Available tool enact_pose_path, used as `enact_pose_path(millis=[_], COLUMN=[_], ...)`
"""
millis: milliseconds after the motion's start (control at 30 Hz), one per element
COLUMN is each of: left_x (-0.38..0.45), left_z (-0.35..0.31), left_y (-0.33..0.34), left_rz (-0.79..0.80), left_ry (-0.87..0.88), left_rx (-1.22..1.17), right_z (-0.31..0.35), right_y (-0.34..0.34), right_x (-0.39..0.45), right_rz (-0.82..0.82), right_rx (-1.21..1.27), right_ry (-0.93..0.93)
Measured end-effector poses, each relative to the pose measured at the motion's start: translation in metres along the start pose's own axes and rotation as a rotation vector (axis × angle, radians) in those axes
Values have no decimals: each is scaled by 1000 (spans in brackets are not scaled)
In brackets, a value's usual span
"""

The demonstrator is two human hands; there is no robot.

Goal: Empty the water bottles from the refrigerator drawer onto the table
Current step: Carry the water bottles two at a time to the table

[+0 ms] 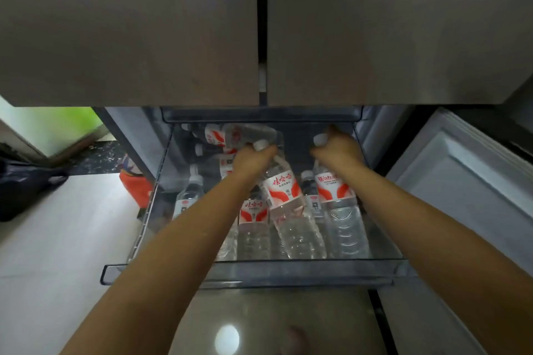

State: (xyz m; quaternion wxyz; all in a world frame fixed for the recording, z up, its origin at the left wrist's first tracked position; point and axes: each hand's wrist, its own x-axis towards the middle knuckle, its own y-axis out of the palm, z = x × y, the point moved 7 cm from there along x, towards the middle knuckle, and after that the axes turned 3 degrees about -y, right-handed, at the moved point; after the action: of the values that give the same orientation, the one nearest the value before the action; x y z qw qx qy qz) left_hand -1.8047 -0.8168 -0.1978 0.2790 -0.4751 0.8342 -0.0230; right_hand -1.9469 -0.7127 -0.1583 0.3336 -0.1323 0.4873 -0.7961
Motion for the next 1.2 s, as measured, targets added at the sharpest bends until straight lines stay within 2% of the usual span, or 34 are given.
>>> enact_pose_path(millis=[100, 367, 533, 667, 800, 967, 1200], left_x=[-29, -137, -197, -248, -310, -385, -520], left_z=[-14, -53, -83, -83, -58, 22, 158], left_y=[-23, -60, -113, -182, -241, -310, -407], left_rz=[-61, -140, -407, -628, -812, -960, -1127], left_ry=[104, 592, 708, 671, 596, 322, -35], left_rx=[58, 352, 429, 406, 390, 468, 505], right_z=[28, 78, 125, 180, 234, 301, 372], right_y=[-17, -60, -100, -113, -99, -41, 40], right_x=[-34, -122, -161, -204, -255, -348, -518], right_rz=[-79, -185, -280, -286, -151, 117, 358], right_rx=[6, -100, -21, 101, 233, 198, 143], right_ry=[-129, -421, -604, -811, -976, -1179, -1489])
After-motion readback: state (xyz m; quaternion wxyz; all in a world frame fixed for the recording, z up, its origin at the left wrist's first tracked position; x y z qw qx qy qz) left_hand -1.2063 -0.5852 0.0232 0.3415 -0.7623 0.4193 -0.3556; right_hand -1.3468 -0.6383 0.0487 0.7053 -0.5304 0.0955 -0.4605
